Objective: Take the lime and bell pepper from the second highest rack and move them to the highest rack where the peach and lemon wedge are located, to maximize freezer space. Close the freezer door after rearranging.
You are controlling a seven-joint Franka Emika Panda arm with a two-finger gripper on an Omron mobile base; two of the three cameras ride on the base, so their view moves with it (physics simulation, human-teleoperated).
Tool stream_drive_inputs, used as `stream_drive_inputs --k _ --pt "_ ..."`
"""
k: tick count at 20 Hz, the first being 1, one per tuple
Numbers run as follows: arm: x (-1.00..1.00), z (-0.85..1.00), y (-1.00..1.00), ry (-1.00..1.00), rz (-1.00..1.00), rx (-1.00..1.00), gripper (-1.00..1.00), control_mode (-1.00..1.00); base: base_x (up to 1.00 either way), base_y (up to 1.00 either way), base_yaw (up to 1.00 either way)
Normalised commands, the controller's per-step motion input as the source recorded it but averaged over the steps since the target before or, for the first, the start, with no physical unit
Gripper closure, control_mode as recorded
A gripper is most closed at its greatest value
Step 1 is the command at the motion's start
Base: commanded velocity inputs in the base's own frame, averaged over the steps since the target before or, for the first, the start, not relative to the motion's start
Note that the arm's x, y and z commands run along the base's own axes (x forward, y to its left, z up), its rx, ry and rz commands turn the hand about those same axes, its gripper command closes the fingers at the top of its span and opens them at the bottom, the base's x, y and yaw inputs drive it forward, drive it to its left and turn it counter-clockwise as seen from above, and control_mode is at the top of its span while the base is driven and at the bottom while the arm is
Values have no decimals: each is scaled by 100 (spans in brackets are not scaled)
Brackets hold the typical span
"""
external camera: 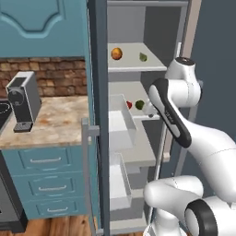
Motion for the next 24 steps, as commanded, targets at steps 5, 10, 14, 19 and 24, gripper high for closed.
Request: stream_drive_inputs --k 5,10,14,19,24 --pt "0 0 0 0 0 0 -100 100 -30 -25 25" --pt "0 0 0 0 0 0 -100 100 0 -17 24" --pt "0 0 0 0 0 0 -100 100 20 -36 15" --pt "0 0 0 0 0 0 -100 100 32 -28 16" --pt "0 0 0 0 0 0 -100 100 54 -40 17"
